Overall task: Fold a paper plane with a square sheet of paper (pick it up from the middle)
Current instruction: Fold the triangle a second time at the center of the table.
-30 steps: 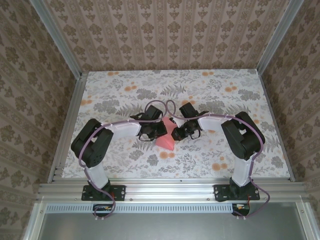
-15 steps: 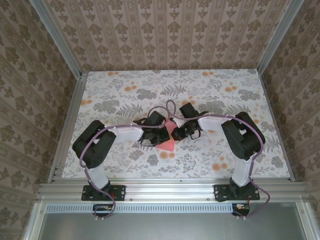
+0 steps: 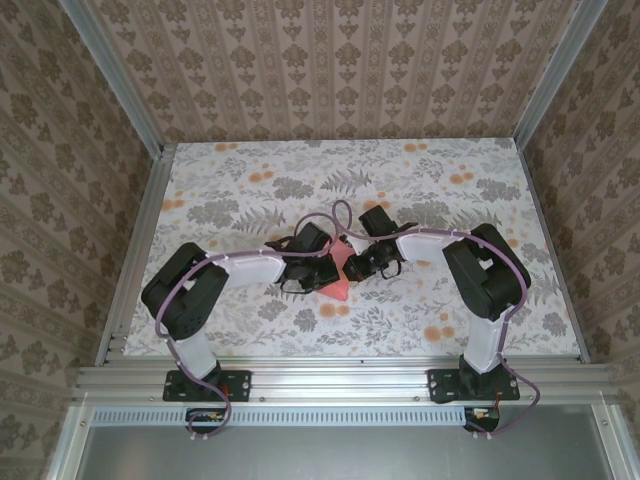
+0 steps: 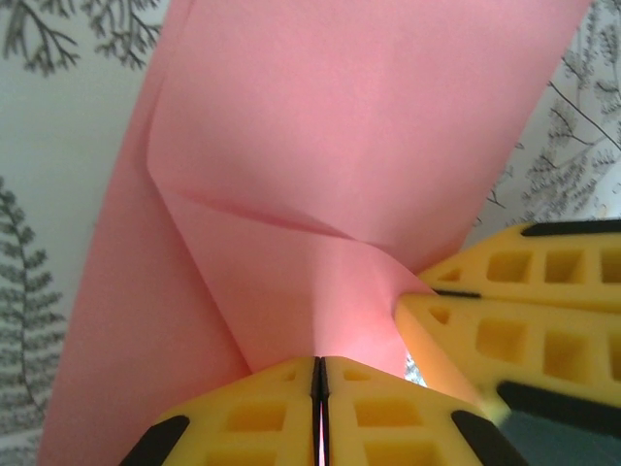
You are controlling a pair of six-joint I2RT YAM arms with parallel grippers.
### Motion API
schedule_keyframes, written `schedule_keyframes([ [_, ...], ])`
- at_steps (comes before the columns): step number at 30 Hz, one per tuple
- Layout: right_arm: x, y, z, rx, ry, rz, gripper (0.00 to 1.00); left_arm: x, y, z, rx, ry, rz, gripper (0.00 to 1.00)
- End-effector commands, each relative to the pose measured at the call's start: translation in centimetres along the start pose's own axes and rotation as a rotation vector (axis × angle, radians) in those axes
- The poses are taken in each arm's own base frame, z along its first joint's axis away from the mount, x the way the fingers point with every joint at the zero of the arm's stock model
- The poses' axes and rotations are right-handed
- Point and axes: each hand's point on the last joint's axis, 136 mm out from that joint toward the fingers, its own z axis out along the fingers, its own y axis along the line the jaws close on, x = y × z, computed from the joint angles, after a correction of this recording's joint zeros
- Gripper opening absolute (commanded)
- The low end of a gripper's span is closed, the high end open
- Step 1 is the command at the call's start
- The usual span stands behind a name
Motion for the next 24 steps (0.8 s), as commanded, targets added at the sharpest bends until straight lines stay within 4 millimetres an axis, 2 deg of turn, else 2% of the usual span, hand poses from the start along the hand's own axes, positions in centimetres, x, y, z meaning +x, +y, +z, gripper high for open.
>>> schedule_keyframes([
  [1,2.5,-1.2,0.7,0.056,0.072,0.042,0.09,0.3,-1.7,-1.4,0.036,-0.009,0.030,0.12],
  [5,2.5,-1.3,0.7,0.057,0.072,0.042,0.09,1.0,-1.8,-1.0,0.037,0.004,0.030,0.12],
  [17,2.6,-1.1,0.8,0.053,0.077,0.044,0.09,2.8,0.7,1.7,-0.026,0.047,-0.004,0.11],
  [24,2.4,-0.7,0.7,0.029,0.069,0.047,0.09,3.0,0.7,1.3,-0.046,0.042,0.012,0.11],
])
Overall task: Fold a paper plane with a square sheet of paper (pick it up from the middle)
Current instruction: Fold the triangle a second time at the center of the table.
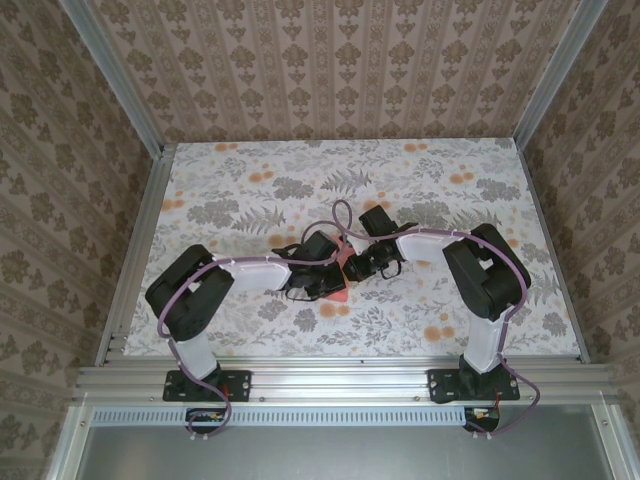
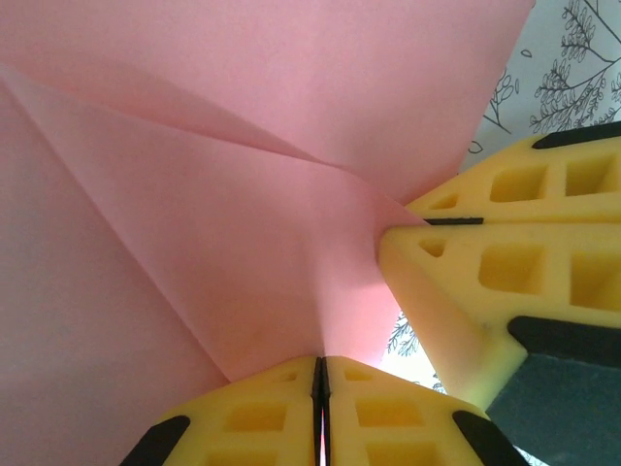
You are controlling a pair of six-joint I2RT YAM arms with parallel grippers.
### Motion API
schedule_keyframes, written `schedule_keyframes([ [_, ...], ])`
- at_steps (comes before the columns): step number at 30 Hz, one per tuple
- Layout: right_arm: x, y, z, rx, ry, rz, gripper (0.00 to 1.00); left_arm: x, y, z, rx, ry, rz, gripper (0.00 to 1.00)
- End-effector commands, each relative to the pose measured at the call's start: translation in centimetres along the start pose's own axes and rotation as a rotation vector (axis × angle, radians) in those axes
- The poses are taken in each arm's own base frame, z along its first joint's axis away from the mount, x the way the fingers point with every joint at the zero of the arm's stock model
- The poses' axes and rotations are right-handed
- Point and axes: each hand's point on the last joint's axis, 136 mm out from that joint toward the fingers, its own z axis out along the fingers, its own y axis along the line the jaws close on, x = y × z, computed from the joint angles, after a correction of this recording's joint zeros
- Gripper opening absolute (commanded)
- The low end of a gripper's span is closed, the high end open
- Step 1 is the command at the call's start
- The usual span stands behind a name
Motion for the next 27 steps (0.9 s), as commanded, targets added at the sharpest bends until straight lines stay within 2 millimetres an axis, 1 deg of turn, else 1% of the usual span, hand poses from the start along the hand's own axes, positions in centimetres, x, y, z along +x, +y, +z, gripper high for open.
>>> schedule_keyframes([
  [1,2.3,-0.6,0.6,0.026,0.065,0.043,0.09,0.7,1.0,0.0,-0.050,0.009,-0.008,0.11],
  [3,2.2,-0.4,0.6,0.019,0.060,0.043,0.09,0.6,0.6,-0.5,-0.037,-0.001,0.003,0.12],
  [7,2.0,-0.4,0.5,0.018,0.053,0.041,0.09,0.2,-1.0,-1.9,-0.002,-0.025,0.036,0.14],
  [12,2.2,-0.6,0.5,0.026,0.059,0.043,0.09,0.5,-2.4,-2.7,0.033,-0.031,0.065,0.15],
  [15,2.3,-0.6,0.5,0.027,0.062,0.046,0.09,0.9,-2.3,-2.4,0.035,-0.021,0.053,0.15],
  [22,2.3,-0.5,0.5,0.021,0.063,0.050,0.09,1.8,-1.6,-0.7,0.023,0.015,0.038,0.14],
  [27,2.2,0.3,0.4,-0.019,0.050,0.055,0.09,2.2,-0.6,-0.2,-0.003,0.025,0.024,0.14],
])
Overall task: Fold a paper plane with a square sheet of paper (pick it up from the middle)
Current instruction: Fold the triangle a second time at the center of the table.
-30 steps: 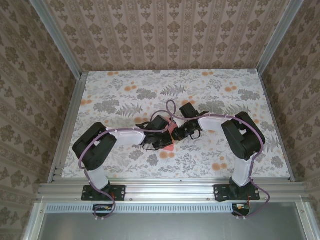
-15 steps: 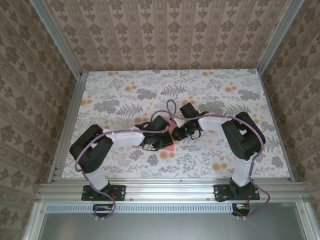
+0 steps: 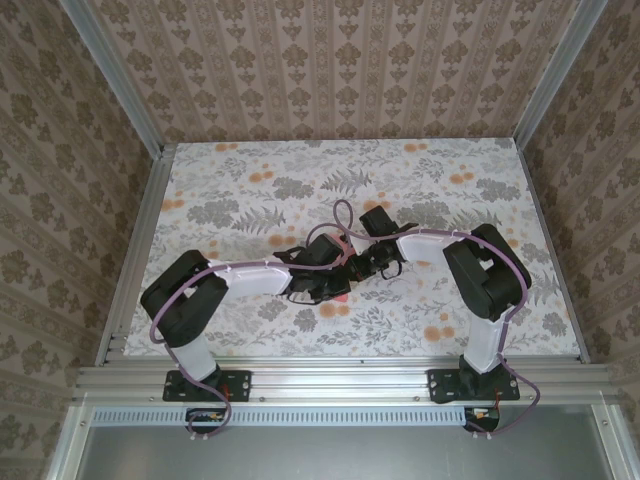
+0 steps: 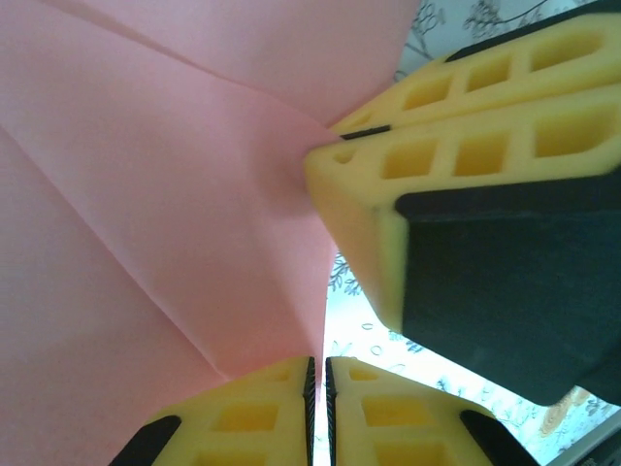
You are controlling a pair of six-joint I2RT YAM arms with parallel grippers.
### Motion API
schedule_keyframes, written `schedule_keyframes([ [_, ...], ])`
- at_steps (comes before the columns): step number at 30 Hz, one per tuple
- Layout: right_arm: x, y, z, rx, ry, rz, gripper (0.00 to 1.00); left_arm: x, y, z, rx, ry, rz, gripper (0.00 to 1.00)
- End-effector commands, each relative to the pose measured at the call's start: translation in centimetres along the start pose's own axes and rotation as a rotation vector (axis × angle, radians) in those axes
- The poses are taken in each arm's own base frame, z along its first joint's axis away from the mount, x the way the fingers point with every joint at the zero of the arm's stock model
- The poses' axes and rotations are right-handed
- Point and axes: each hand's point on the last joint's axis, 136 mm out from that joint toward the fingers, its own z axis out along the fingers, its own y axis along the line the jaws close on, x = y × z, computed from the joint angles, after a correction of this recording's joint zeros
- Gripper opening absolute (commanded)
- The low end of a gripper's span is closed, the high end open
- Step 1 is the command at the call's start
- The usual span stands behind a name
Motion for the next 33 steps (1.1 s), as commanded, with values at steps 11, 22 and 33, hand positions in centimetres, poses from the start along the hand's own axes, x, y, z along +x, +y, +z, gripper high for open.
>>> schedule_keyframes([
  [11,2.1,0.3,0.3,-0.015,0.057,0.042,0.09,1.6,1.9,1.1,-0.038,0.045,-0.039,0.14],
  [22,2.3,0.0,0.4,0.000,0.062,0.047,0.09,1.8,1.8,1.0,-0.015,0.034,-0.040,0.14],
  [33,2.3,-0.3,0.5,0.013,0.067,0.044,0.09,1.0,-0.9,-1.1,0.054,-0.007,0.019,0.18],
])
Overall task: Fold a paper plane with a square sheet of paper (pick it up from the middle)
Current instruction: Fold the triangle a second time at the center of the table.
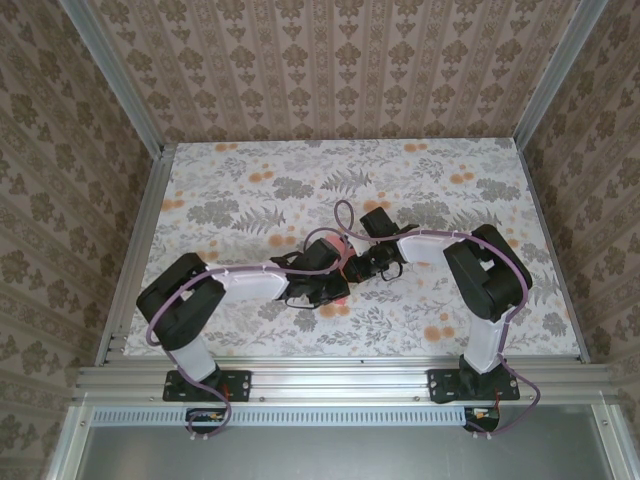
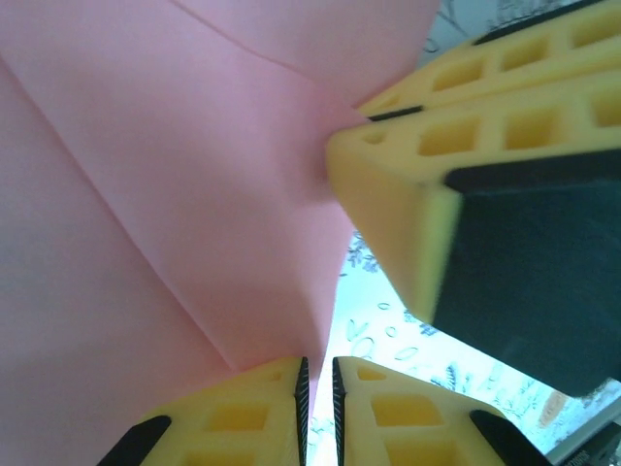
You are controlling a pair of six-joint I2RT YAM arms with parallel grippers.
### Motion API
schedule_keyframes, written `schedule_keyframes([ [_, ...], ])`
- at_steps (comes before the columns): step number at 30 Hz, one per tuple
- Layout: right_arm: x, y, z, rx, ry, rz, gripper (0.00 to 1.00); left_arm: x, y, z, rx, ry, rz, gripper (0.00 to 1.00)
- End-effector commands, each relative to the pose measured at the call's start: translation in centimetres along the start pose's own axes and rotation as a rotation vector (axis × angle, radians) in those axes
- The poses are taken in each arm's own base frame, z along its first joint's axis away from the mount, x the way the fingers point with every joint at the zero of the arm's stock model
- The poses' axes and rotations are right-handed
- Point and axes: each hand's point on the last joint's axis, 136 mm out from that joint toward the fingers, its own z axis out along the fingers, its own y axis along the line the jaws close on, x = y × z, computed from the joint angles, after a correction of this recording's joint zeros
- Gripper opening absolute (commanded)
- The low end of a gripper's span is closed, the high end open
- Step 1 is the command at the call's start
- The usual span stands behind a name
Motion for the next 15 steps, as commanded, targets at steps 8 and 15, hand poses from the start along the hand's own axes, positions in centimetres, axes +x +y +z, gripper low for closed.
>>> schedule_keyframes([
  [8,2.0,-0.9,0.7,0.038,0.078,0.030,0.09,1.1,-0.4,0.4,0.013,0.024,0.025,0.17],
  [15,2.1,-1.0,0.7,0.045,0.085,0.029,0.09,2.6,1.3,2.4,-0.023,0.069,0.001,0.16],
])
